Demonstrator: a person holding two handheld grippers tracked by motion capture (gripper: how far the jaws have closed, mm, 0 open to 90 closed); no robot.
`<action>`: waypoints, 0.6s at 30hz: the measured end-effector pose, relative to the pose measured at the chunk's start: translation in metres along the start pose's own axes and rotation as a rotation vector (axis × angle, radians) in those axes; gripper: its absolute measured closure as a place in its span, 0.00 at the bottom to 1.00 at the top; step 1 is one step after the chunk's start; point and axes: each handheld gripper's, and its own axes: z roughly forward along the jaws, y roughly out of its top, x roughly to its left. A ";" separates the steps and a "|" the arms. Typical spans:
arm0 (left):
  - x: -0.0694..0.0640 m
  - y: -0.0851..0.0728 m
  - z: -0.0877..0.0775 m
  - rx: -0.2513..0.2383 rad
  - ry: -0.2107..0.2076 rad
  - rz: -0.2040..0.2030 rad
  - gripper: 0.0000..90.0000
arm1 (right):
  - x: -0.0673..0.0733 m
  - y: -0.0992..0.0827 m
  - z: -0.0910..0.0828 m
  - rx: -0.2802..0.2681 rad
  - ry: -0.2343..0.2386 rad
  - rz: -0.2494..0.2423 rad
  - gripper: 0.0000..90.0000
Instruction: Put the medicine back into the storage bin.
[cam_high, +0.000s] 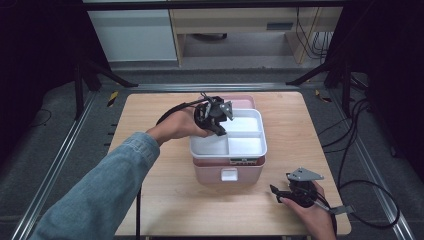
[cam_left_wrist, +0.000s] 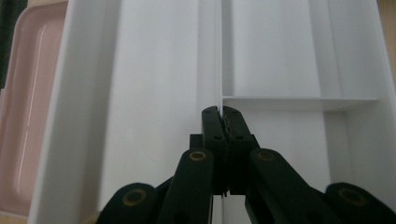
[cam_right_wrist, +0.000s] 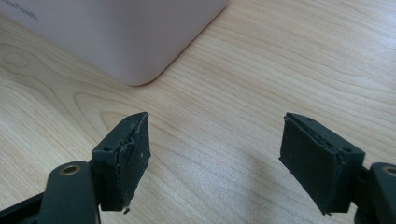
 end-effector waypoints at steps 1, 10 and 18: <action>0.000 0.000 0.000 0.000 0.000 0.000 0.99 | 0.000 0.000 0.000 0.000 0.000 0.000 0.27; 0.002 -0.003 0.010 -0.003 -0.022 -0.003 0.99 | 0.001 0.000 0.001 0.005 0.000 0.002 0.27; 0.000 -0.007 0.020 -0.019 -0.046 -0.006 0.99 | 0.000 0.000 0.000 0.004 -0.002 0.000 0.27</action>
